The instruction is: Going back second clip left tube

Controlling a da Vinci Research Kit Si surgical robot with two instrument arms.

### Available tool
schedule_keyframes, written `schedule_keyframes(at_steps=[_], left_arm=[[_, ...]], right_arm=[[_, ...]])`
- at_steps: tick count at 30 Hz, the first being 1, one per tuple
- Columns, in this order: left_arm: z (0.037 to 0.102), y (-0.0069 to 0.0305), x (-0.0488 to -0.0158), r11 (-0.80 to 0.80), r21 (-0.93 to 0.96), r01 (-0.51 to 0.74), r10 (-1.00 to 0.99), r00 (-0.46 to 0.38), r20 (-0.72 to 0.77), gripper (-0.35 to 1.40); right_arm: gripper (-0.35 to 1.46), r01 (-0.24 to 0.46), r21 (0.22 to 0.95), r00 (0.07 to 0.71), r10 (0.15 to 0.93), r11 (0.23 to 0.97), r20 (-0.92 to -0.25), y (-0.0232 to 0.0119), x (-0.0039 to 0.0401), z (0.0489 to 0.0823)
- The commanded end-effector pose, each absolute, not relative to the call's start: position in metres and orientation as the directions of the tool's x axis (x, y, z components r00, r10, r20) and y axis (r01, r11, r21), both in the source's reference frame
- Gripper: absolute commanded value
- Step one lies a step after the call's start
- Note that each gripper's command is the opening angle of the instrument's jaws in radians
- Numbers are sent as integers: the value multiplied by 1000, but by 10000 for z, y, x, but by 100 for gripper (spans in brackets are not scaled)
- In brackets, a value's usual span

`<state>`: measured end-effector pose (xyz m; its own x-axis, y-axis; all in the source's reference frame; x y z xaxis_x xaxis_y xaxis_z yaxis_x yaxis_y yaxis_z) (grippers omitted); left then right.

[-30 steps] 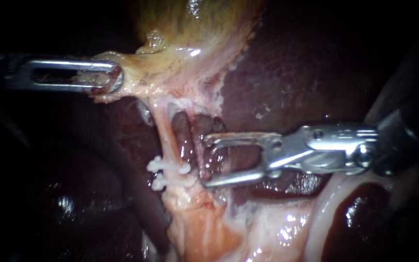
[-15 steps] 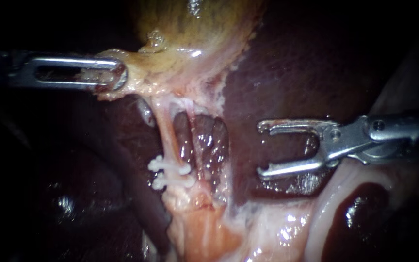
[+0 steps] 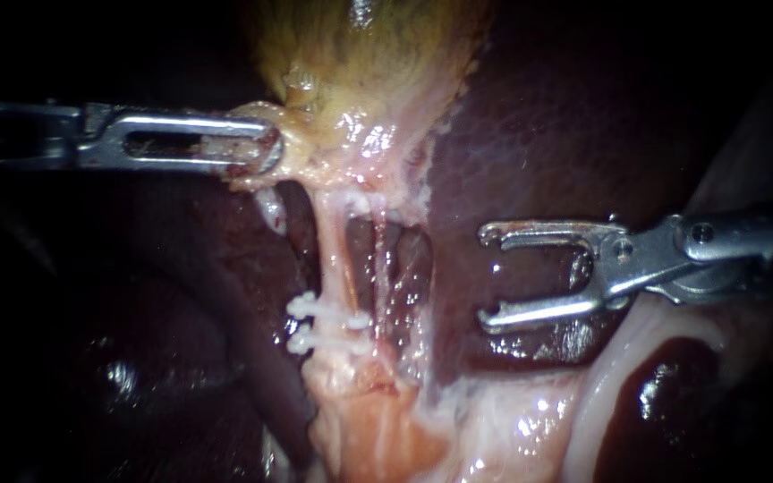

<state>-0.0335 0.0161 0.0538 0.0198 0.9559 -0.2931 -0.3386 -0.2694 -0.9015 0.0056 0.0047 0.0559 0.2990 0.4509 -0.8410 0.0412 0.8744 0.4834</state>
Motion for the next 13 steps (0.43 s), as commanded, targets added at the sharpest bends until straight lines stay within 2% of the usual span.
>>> schedule_keyframes(at_steps=[1,12,13], left_arm=[[539,161,-336,-271,-900,-340,956,16,-294,-35],[537,159,-331,-271,-901,-338,956,14,-293,-35],[535,159,-328,-271,-902,-337,956,13,-293,-35]], right_arm=[[50,41,483,299,451,874,-841,47,55,559],[50,63,484,297,446,873,-844,42,60,552],[50,63,500,297,462,864,-836,40,63,549]])
